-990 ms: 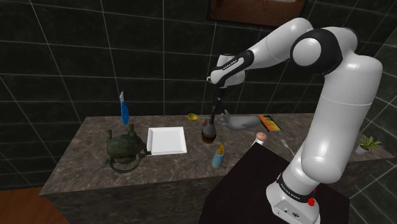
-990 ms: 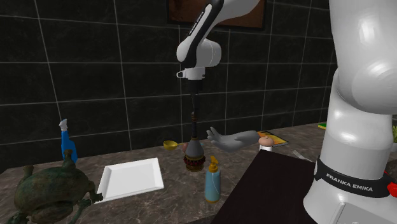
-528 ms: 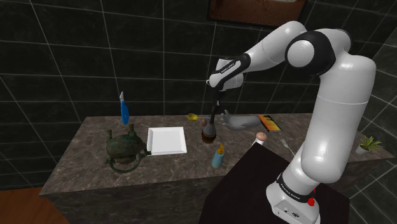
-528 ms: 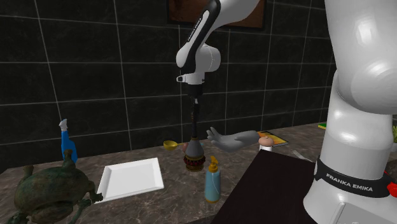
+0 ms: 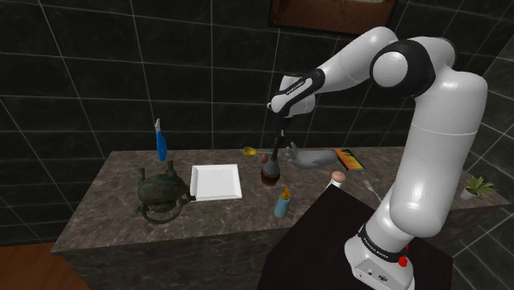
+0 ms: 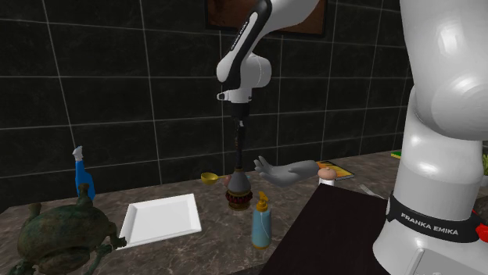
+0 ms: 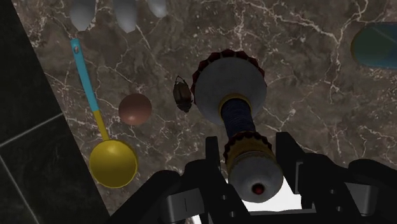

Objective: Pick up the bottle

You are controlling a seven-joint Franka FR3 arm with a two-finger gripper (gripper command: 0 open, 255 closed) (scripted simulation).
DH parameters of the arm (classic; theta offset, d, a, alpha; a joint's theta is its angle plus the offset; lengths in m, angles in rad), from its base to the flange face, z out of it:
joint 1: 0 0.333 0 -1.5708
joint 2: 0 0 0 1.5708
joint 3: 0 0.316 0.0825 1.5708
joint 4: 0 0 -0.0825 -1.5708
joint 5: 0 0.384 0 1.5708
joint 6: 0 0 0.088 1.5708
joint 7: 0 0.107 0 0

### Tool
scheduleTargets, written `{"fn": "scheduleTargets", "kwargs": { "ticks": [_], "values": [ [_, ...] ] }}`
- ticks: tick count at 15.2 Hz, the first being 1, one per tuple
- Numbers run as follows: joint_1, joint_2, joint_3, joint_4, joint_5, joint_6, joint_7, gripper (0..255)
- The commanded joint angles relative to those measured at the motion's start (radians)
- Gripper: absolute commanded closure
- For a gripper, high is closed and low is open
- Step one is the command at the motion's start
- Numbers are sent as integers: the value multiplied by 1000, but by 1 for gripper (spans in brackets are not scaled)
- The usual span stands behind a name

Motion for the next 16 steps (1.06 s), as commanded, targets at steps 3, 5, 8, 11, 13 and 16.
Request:
{"fn": "scheduleTargets", "kwargs": {
  "ticks": [3,5,8,11,13,16],
  "values": [
    [5,-36,-8,8,-18,-41,11,255],
    [7,-54,-11,14,-28,-65,18,255],
    [10,-81,-15,25,-41,-101,27,255],
    [13,-106,-18,38,-54,-137,35,255],
    [15,-121,-20,48,-61,-162,40,255],
    [15,-130,-20,54,-66,-176,43,255]
  ]
}}
